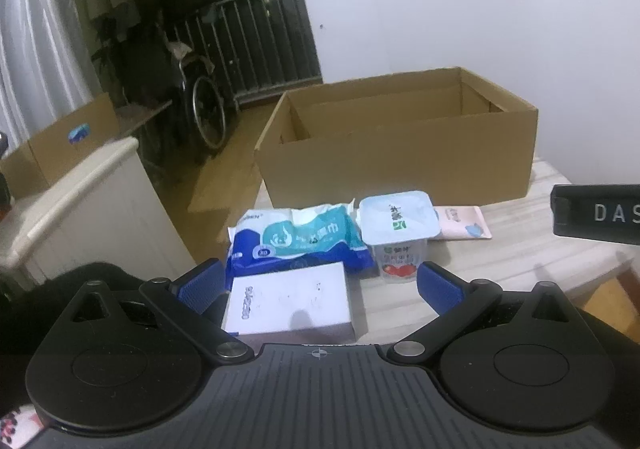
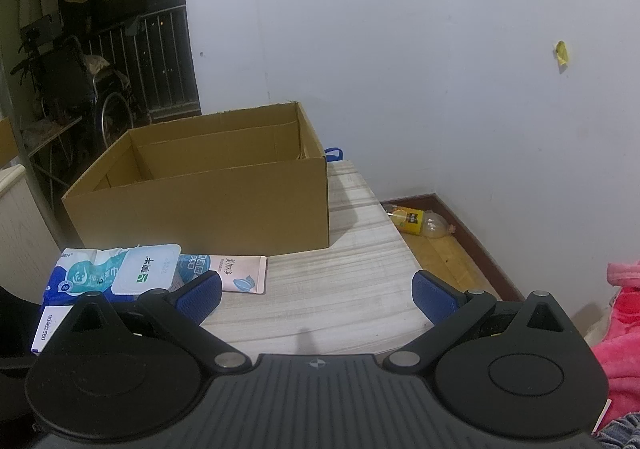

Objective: Organize objects
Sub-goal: 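Move the left tool toward the blue-and-white wipes pack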

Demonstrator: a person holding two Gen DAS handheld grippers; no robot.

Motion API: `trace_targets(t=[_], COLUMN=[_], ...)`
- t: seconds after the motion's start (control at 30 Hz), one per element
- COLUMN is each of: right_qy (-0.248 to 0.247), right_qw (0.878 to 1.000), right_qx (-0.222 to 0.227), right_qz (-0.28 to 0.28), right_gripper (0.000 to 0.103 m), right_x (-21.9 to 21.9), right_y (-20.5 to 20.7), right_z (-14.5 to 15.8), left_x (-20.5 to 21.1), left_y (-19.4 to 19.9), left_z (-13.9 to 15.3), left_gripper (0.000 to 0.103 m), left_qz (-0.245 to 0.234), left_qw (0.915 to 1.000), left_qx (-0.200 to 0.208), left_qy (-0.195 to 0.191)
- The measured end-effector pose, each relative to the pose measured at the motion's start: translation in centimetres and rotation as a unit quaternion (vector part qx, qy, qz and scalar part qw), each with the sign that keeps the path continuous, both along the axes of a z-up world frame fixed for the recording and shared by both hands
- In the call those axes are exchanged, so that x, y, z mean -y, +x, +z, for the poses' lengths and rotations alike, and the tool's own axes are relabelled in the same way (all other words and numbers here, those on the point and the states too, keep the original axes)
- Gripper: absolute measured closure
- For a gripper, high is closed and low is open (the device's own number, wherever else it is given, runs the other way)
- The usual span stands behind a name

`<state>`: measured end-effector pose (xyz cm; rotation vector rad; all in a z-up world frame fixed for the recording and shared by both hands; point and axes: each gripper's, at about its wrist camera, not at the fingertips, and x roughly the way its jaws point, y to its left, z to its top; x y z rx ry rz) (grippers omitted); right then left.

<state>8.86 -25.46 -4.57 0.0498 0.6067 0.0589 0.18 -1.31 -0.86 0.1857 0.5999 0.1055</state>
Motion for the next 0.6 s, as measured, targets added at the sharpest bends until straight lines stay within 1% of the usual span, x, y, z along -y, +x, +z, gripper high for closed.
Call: trace_targets(t=[0.23, 0.6], right_qy=[0.000, 0.001], right_qw=[1.000, 1.000], right_qx=[0.000, -0.001], right_qz=[-0.001, -0.001], right_gripper=[0.000, 0.000], right_x=[0.00, 0.03], right_y=[-0.01, 0.00], right_z=[-0.01, -0.01], left_x=[-0.77, -0.61], left_y=[0.23, 0.38], left_z=[-0.12, -0.30], left_gripper=[0.000, 0.000], left_qz=[0.018, 0.022], left_qw=[0.9996, 0.9995], left_qx=[-0.009, -0.018], left_qy=[-0.020, -0.011])
